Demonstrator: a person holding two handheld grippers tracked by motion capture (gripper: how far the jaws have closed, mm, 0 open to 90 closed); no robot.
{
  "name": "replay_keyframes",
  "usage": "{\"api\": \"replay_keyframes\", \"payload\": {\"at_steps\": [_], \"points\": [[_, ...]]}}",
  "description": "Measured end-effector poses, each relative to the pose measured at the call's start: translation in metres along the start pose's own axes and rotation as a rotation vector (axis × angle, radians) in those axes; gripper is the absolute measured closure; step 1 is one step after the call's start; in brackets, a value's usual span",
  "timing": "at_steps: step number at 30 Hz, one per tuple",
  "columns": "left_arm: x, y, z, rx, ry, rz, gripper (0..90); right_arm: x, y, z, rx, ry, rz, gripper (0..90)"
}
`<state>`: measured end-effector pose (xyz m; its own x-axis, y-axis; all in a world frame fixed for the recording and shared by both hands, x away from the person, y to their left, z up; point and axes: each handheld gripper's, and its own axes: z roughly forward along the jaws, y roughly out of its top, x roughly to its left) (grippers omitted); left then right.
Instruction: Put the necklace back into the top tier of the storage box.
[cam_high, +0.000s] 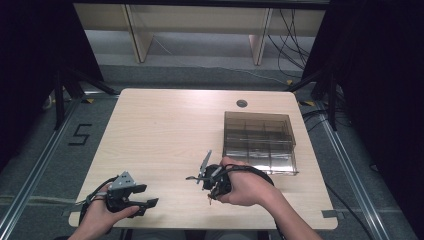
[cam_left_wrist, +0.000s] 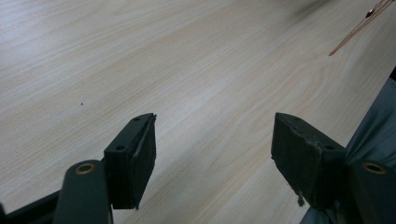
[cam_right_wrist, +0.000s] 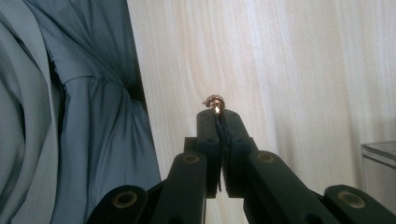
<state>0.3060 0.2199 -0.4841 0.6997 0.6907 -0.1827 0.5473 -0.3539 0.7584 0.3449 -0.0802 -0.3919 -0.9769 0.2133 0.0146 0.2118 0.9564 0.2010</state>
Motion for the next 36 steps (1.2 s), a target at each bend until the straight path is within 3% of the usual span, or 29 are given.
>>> {"api": "replay_keyframes", "payload": {"at_steps": [7, 10, 11, 14, 15, 19, 20, 21, 24, 25, 26, 27, 30, 32, 33, 34, 36], "points": [[0.001, 0.000, -0.001, 0.017, 0.001, 0.013, 30.7, -0.001, -0.005, -0.008, -0.007, -0.003, 0.011, 88.1], [0.000, 0.000, 0.000, 0.008, 0.000, 0.001, 30.7, -0.003, -0.008, -0.011, -0.039, -0.011, 0.006, 88.2], [0.000, 0.000, 0.000, 0.006, 0.001, -0.001, 30.7, -0.002, -0.010, -0.013, -0.062, -0.011, 0.032, 88.2], [-0.001, 0.000, 0.000, 0.007, 0.001, -0.015, 30.7, -0.002, -0.012, -0.016, -0.081, -0.003, 0.043, 88.2], [0.000, 0.000, 0.000, 0.005, 0.001, 0.001, 30.7, 0.000, -0.013, -0.017, -0.101, 0.015, 0.070, 88.2], [-0.001, 0.000, 0.000, 0.005, 0.003, -0.016, 30.7, -0.002, -0.020, -0.022, -0.146, -0.001, 0.054, 88.2], [0.001, 0.000, -0.001, 0.014, 0.008, 0.014, 30.7, -0.002, -0.022, -0.023, -0.150, 0.001, 0.072, 88.2], [0.000, 0.000, 0.000, 0.007, 0.002, -0.014, 30.7, -0.002, -0.025, -0.025, -0.196, 0.027, 0.066, 88.2], [0.000, 0.000, 0.000, 0.006, 0.003, 0.000, 30.7, -0.003, -0.029, -0.029, -0.210, 0.034, 0.063, 88.2], [0.000, 0.000, 0.000, 0.006, 0.003, -0.008, 30.7, -0.002, -0.032, -0.032, -0.213, 0.026, 0.083, 88.1], [0.000, 0.000, 0.000, 0.007, 0.000, -0.014, 30.7, -0.004, -0.033, -0.033, -0.232, 0.018, 0.060, 88.2], [0.000, 0.000, 0.000, 0.007, 0.003, 0.000, 30.7, -0.004, -0.036, -0.036, -0.238, 0.013, 0.083, 88.1], [0.000, 0.000, 0.000, 0.008, 0.001, -0.014, 30.7, -0.007, -0.042, -0.042, -0.270, -0.011, 0.073, 88.2], [0.000, 0.000, 0.000, 0.008, 0.004, 0.005, 30.7, -0.007, -0.046, -0.045, -0.294, -0.017, 0.080, 88.2], [0.002, 0.000, -0.001, 0.030, 0.004, 0.028, 30.7, -0.006, -0.047, -0.047, -0.302, 0.003, 0.097, 88.2], [0.002, 0.000, -0.001, 0.025, 0.004, 0.023, 30.7, -0.005, -0.049, -0.049, -0.306, -0.003, 0.117, 88.2], [0.001, 0.000, 0.000, 0.008, 0.005, 0.004, 30.8, -0.007, -0.052, -0.050, -0.320, -0.010, 0.107, 88.2]]}}
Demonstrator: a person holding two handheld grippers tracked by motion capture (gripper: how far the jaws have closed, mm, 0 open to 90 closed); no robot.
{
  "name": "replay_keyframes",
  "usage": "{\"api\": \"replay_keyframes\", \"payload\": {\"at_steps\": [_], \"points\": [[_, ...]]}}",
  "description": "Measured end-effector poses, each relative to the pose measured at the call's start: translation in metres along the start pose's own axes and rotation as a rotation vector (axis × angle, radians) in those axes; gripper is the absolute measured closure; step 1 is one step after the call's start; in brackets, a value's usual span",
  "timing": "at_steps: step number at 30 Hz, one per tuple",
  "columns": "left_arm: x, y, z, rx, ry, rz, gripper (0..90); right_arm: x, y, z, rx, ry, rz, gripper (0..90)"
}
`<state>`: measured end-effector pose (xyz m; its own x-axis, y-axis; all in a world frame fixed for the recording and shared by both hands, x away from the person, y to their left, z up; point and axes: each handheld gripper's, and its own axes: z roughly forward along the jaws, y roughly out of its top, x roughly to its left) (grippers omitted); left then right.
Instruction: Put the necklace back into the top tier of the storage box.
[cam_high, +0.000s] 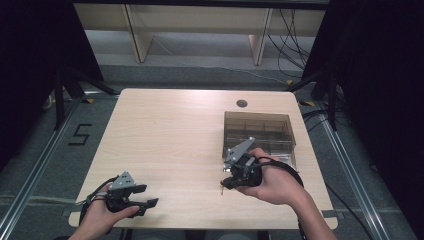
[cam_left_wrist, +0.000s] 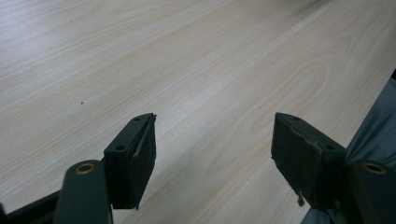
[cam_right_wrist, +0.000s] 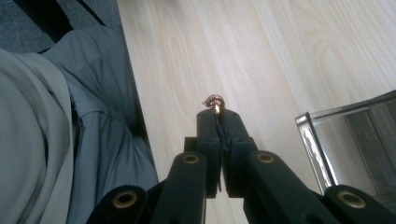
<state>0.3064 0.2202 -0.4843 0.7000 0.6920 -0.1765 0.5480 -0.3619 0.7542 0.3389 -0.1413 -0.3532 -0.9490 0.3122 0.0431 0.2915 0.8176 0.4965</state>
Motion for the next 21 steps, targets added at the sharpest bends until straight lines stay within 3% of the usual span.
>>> {"api": "replay_keyframes", "payload": {"at_steps": [1, 8, 10, 17, 21], "points": [[-0.001, 0.000, 0.000, 0.006, 0.000, -0.017, 30.7, -0.001, -0.001, -0.002, -0.008, 0.000, 0.000, 88.1], [-0.001, 0.000, 0.000, 0.004, -0.002, -0.020, 30.8, -0.004, -0.005, -0.010, -0.056, -0.015, 0.002, 88.1], [0.000, 0.000, 0.000, -0.001, 0.001, -0.004, 30.7, -0.004, -0.006, -0.013, -0.062, -0.020, 0.009, 88.1], [-0.001, 0.000, 0.000, 0.004, -0.002, -0.020, 30.7, -0.007, -0.008, -0.023, -0.086, -0.034, 0.023, 88.2], [0.000, 0.000, 0.000, 0.000, 0.000, -0.003, 30.7, -0.007, -0.011, -0.030, -0.092, -0.059, 0.052, 88.1]]}}
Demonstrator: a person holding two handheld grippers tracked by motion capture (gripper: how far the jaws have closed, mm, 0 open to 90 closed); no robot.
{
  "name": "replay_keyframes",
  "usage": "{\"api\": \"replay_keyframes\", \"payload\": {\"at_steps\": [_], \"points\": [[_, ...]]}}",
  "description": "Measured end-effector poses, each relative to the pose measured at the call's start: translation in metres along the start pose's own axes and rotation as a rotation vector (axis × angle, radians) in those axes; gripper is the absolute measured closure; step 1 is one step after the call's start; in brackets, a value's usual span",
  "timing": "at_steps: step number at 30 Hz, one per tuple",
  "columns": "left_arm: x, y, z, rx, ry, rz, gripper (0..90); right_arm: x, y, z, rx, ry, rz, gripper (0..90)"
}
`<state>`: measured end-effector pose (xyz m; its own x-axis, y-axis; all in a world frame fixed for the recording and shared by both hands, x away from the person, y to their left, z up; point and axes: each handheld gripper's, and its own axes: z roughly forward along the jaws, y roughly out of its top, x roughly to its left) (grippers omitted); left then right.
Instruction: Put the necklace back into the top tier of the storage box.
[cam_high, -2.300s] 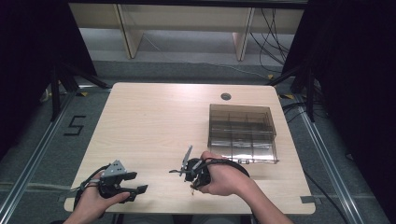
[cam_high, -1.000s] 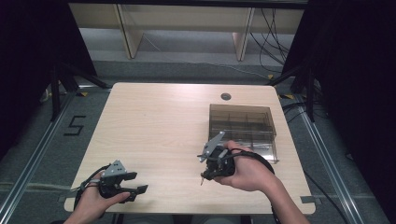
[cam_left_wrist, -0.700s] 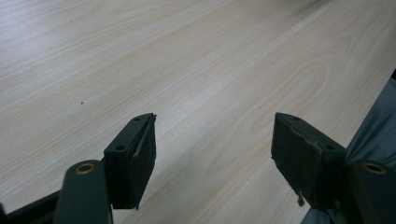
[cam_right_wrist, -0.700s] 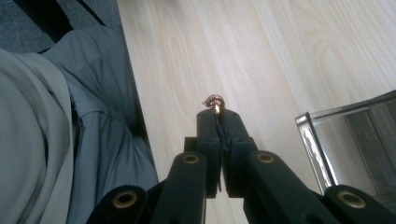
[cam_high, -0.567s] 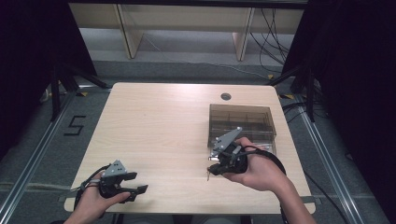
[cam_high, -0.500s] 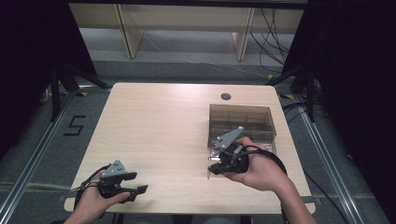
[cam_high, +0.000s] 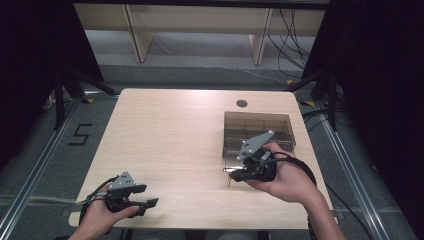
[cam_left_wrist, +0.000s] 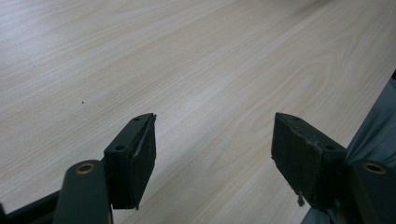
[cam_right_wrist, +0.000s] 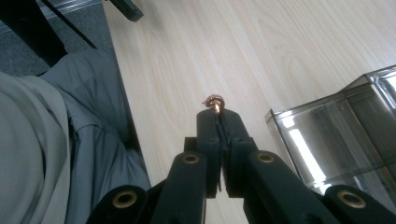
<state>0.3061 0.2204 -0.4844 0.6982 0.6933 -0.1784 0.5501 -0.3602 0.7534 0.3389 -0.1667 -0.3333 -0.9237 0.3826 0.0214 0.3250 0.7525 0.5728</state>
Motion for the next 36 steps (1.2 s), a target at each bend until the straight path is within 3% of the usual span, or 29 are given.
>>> {"api": "replay_keyframes", "payload": {"at_steps": [3, 4, 7, 9, 13, 14, 16, 17, 24, 25, 31, 36], "points": [[-0.001, 0.000, 0.000, 0.004, 0.000, -0.015, 30.8, -0.002, -0.002, -0.004, -0.014, -0.006, -0.003, 88.1], [0.000, 0.000, 0.000, 0.000, 0.000, 0.000, 30.7, -0.001, -0.003, -0.007, -0.008, -0.013, 0.024, 88.1], [-0.001, 0.000, 0.000, 0.005, -0.002, -0.016, 30.8, -0.003, -0.005, -0.012, -0.018, -0.026, 0.027, 88.1], [-0.001, 0.000, 0.000, 0.007, 0.001, -0.013, 30.7, -0.004, -0.005, -0.015, -0.025, -0.011, 0.028, 88.1], [0.000, 0.000, 0.000, 0.004, 0.000, 0.002, 30.7, -0.004, -0.007, -0.018, -0.021, -0.033, 0.047, 88.1], [-0.001, 0.000, 0.000, 0.004, -0.002, -0.016, 30.7, -0.006, -0.008, -0.019, -0.023, -0.033, 0.038, 88.1], [0.000, 0.000, 0.000, 0.000, 0.001, 0.001, 30.7, -0.006, -0.009, -0.021, -0.025, -0.039, 0.056, 88.1], [-0.001, 0.000, 0.000, 0.004, -0.002, -0.016, 30.7, -0.007, -0.010, -0.022, -0.038, -0.040, 0.041, 88.1], [-0.001, 0.000, 0.000, 0.005, -0.002, -0.016, 30.7, -0.009, -0.015, -0.031, -0.041, -0.053, 0.067, 88.1], [0.000, 0.000, 0.000, 0.004, 0.001, 0.003, 30.8, -0.010, -0.016, -0.031, -0.053, -0.054, 0.064, 88.1], [-0.001, 0.000, 0.000, 0.009, 0.003, -0.012, 30.7, -0.014, -0.021, -0.038, -0.072, -0.068, 0.054, 88.1], [-0.001, 0.000, 0.000, 0.009, 0.003, -0.012, 30.7, -0.015, -0.025, -0.044, -0.065, -0.073, 0.081, 88.1]]}}
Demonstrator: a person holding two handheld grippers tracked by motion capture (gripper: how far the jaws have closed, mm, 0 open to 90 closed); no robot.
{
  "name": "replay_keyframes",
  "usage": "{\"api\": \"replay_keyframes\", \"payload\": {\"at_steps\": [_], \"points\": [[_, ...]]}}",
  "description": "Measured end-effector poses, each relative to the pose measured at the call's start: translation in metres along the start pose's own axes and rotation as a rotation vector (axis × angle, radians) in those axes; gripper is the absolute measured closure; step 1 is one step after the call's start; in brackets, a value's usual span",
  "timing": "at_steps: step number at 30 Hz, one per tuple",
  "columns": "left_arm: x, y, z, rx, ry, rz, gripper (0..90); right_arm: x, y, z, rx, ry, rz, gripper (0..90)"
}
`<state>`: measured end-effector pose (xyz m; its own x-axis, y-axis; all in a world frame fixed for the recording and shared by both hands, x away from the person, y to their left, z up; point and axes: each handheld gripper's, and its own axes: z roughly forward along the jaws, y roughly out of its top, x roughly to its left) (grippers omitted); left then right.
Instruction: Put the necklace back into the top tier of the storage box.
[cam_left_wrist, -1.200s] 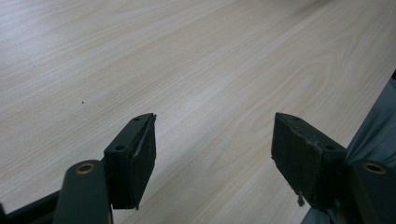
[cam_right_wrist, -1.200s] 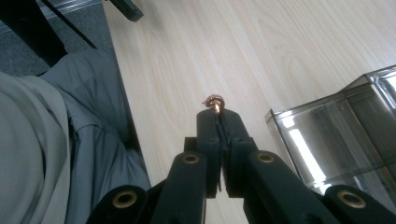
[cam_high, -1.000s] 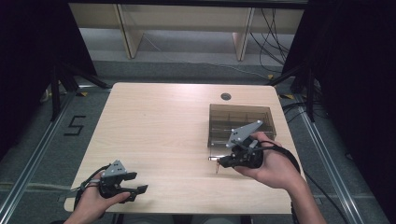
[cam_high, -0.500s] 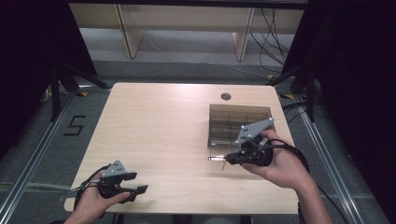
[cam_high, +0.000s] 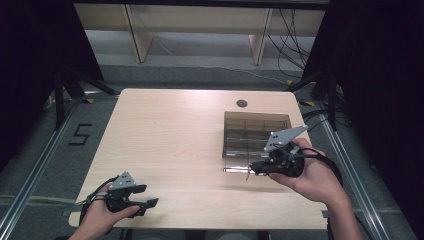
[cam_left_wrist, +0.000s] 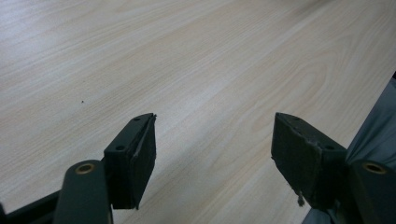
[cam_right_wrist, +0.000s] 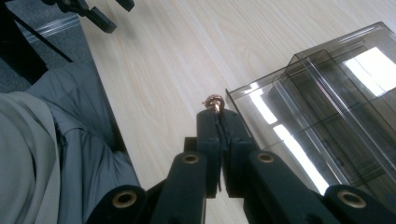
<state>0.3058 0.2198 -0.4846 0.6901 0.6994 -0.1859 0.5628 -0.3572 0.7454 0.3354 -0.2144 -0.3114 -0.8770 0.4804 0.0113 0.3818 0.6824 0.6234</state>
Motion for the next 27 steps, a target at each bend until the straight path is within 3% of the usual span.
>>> {"api": "replay_keyframes", "payload": {"at_steps": [2, 9, 11, 13, 15, 19, 20, 22, 23, 27], "points": [[0.001, 0.000, 0.000, -0.002, 0.001, 0.015, 30.7, -0.001, -0.002, -0.001, -0.013, -0.008, 0.000, 88.1], [0.000, 0.000, 0.000, 0.000, -0.001, 0.000, 30.7, -0.005, -0.006, -0.008, -0.007, -0.013, 0.020, 88.1], [0.000, 0.000, 0.000, 0.000, -0.001, -0.001, 30.7, -0.006, -0.009, -0.014, -0.007, -0.033, 0.054, 88.1], [0.000, 0.000, 0.000, 0.001, -0.001, 0.001, 30.7, -0.007, -0.010, -0.015, -0.022, -0.030, 0.040, 88.0], [0.002, 0.001, -0.001, 0.013, 0.000, 0.033, 30.7, -0.009, -0.014, -0.020, -0.031, -0.040, 0.060, 88.0], [0.001, 0.001, -0.001, 0.006, -0.002, 0.026, 30.7, -0.013, -0.017, -0.025, -0.028, -0.054, 0.051, 88.0], [0.001, 0.001, 0.000, 0.005, -0.002, 0.025, 30.7, -0.012, -0.019, -0.025, -0.034, -0.055, 0.084, 88.1], [0.001, 0.001, -0.001, 0.005, -0.003, 0.026, 30.7, -0.015, -0.020, -0.027, -0.026, -0.060, 0.078, 88.0], [0.001, 0.001, -0.001, 0.005, -0.003, 0.026, 30.7, -0.015, -0.021, -0.027, -0.025, -0.060, 0.102, 88.0], [0.002, 0.001, -0.002, 0.017, 0.000, 0.040, 30.8, -0.020, -0.023, -0.028, -0.016, -0.063, 0.089, 88.1]]}}
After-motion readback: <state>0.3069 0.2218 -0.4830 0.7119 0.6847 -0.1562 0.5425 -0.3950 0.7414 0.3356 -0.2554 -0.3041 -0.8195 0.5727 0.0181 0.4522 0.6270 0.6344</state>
